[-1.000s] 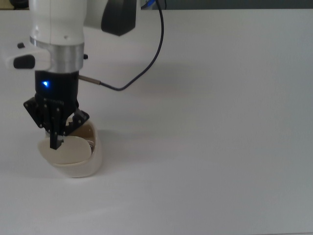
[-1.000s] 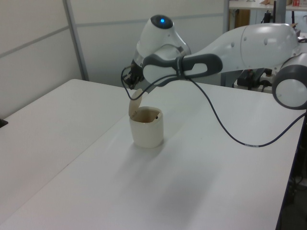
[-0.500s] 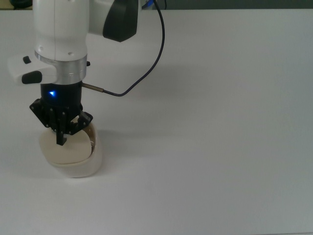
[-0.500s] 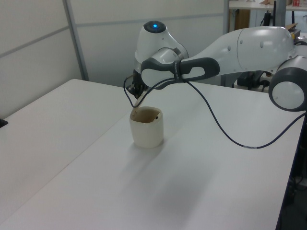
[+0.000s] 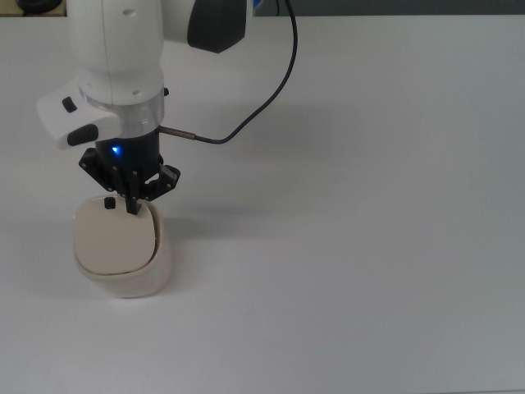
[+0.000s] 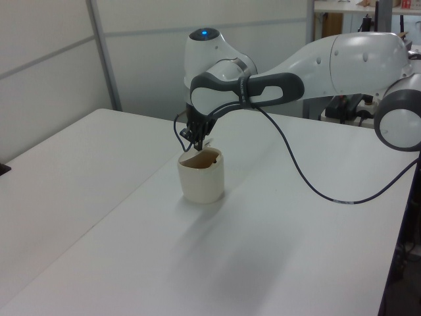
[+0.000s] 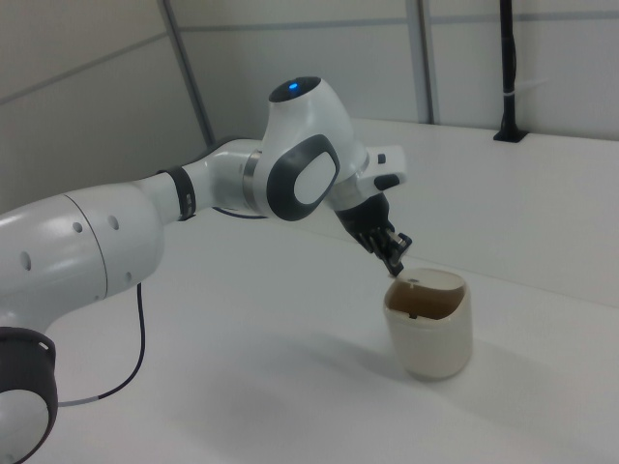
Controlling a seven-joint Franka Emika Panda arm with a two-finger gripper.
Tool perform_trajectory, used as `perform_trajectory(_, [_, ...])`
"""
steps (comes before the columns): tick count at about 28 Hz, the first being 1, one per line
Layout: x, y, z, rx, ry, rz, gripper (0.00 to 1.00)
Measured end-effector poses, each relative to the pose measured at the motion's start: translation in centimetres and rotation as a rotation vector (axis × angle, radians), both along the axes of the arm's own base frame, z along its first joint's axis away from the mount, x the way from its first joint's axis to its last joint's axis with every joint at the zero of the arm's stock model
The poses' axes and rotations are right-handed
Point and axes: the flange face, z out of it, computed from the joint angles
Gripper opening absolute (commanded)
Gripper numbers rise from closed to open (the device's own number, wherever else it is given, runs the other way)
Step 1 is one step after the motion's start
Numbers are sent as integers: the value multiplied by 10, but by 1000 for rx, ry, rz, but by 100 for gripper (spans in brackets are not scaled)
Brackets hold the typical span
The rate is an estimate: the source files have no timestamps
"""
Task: Close the trash can
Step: 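Press the lid down onto the can rim with the gripper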
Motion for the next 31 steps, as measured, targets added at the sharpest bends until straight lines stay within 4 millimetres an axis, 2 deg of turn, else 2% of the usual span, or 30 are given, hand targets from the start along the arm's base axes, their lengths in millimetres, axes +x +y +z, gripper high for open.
perform_trajectory(10, [-3,-1,-26,0,50,16,0])
perform_trajectory(19, [-5,-15,-45,14,82,-8,0])
perform_trajectory(31, [-6,-25,-48,76,76,-44,0])
